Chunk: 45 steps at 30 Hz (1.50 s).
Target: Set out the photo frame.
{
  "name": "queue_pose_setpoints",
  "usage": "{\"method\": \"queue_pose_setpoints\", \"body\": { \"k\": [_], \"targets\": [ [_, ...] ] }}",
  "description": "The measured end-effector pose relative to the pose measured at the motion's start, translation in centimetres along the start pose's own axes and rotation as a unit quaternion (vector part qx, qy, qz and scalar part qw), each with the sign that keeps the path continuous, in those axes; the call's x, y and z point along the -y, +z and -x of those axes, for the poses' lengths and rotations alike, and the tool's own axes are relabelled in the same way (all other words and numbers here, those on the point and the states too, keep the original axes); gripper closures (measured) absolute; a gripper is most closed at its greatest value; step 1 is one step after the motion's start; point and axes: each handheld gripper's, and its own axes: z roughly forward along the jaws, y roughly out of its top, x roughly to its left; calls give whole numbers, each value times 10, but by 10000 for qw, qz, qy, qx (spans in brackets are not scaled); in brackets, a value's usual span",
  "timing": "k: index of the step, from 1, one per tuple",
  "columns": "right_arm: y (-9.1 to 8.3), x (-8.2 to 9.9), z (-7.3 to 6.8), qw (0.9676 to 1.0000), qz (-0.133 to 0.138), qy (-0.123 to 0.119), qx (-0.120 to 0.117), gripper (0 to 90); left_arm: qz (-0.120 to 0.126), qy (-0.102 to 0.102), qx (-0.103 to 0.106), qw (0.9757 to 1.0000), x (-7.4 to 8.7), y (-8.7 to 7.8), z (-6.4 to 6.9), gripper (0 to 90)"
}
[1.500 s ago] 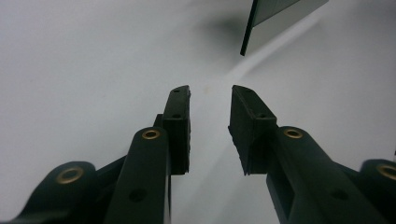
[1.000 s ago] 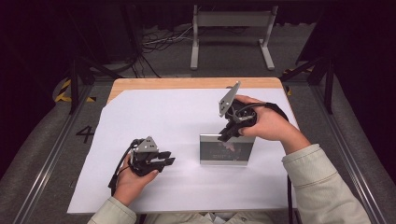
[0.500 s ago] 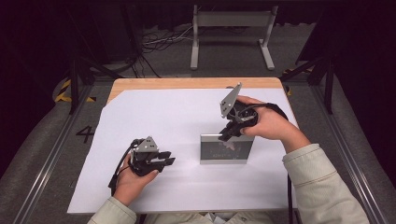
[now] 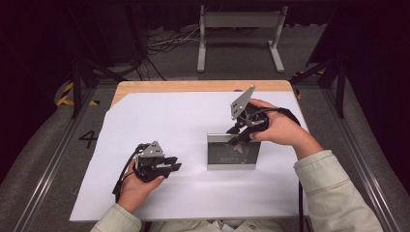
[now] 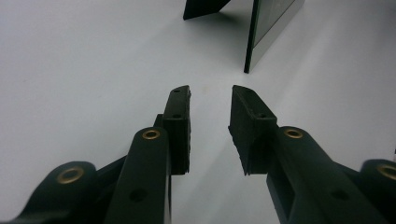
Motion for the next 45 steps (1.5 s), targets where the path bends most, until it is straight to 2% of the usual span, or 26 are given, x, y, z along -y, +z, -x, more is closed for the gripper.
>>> {"method": "queue_pose_setpoints", "body": {
  "k": [3,6,11,13,15,17,18,20,21,27,33,41,45],
  "targets": [
    [-2,3,1,9997,171,138,55,595,-3,-11,7,10000,0,0,0,691],
    [-8,7,0,9988,336,278,223,550,13,16,5,10000,-1,1,0,691],
    [-18,15,-2,9975,475,412,320,530,23,22,17,10000,-2,1,-1,690],
    [-23,20,-2,9966,535,444,435,524,21,14,5,10000,-2,1,-1,689],
    [-32,29,-5,9945,681,548,578,520,55,10,-30,10000,-2,0,-3,684],
    [-35,32,-6,9939,719,581,608,519,84,-22,-48,10000,-3,-1,-3,683],
    [-43,39,-8,9918,856,654,685,512,89,-9,-72,9999,-3,-2,-4,680],
    [-49,46,-10,9903,937,709,746,507,94,-14,-80,9999,-3,-3,-5,679],
    [-49,46,-10,9903,937,709,746,507,105,-4,-96,9999,-3,-3,-5,679],
    [-66,68,-16,9854,1107,898,931,501,102,51,-196,9997,-4,-6,-10,675],
    [-79,86,-20,9815,1199,1043,1070,497,179,-3,-288,9994,1,-14,-17,668],
    [-87,102,-21,9775,1256,1207,1192,487,258,-156,-387,9988,7,-22,-25,664],
    [-90,111,-22,9750,1312,1307,1225,485,368,-103,-457,9982,7,-24,-25,663]
  ]
}}
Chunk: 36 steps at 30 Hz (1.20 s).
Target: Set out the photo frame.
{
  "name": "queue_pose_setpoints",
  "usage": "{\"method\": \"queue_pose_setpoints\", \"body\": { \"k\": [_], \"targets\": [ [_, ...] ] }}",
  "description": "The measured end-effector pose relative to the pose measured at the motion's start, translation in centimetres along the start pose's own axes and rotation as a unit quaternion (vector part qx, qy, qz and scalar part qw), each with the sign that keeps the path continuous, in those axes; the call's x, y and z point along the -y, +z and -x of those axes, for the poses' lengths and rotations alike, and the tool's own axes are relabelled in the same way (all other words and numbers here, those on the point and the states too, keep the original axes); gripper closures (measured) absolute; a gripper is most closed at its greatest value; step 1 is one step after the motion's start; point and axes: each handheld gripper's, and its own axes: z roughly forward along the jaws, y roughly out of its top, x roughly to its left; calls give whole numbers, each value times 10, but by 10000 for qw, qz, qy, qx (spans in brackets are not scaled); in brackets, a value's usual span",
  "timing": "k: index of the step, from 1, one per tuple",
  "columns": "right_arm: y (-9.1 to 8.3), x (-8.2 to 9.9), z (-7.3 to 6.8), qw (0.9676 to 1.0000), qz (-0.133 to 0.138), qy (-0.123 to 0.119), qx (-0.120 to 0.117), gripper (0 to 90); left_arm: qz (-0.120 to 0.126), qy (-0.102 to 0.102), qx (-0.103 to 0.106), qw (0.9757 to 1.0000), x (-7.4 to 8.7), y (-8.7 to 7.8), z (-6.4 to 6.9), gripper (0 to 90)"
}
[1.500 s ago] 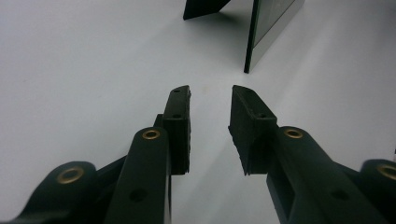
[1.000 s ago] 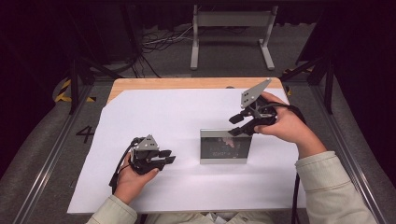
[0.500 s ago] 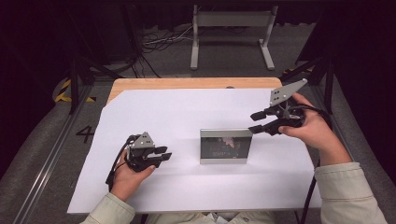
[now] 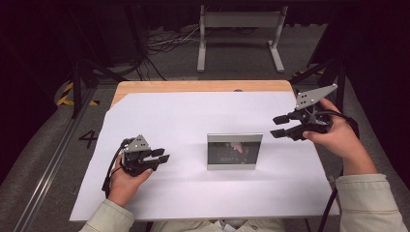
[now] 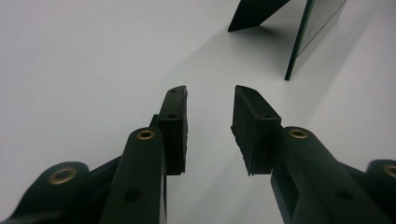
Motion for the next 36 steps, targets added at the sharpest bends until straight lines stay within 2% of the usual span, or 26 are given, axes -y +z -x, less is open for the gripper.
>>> {"method": "queue_pose_setpoints", "body": {
  "k": [6,17,27,36],
  "targets": [
    [-2,12,3,9999,-3,121,33,485,191,15,-22,9998,0,-5,1,663],
    [-3,26,6,9996,8,268,108,483,183,7,-19,9998,0,-4,0,659],
    [-5,46,4,9989,148,402,196,478,190,19,-30,9998,0,-4,0,656],
    [-3,55,2,9980,167,499,356,465,204,16,-62,9998,0,-5,-1,645]
  ]
}}
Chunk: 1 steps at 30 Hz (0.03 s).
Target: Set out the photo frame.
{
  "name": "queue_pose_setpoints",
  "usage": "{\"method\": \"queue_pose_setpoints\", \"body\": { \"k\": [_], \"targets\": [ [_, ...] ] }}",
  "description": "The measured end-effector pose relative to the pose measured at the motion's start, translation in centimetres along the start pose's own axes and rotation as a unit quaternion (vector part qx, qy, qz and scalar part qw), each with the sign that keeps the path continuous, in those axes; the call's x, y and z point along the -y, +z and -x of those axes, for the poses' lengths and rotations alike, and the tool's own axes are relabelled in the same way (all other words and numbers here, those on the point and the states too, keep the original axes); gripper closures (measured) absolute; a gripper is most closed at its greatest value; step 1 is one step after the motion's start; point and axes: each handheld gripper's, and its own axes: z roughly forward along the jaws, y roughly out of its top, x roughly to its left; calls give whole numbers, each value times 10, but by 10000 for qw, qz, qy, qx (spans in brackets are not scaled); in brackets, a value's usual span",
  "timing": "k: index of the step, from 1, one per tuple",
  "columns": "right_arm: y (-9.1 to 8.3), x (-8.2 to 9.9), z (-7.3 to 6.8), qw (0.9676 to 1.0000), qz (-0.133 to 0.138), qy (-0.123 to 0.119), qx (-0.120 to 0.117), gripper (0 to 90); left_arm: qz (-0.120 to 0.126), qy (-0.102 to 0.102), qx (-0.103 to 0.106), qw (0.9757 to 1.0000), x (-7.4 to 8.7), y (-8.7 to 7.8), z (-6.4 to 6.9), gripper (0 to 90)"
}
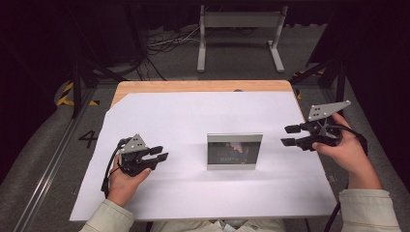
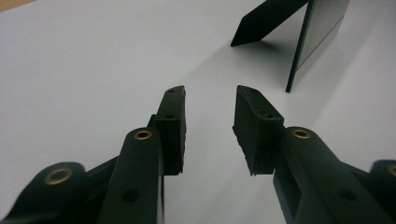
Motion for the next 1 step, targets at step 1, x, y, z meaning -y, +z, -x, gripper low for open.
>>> {"method": "queue_pose_setpoints", "body": {
  "k": [1],
  "targets": [
    [1,2,-1,10000,20,30,30,460,0,0,0,10000,0,0,0,642]
  ]
}}
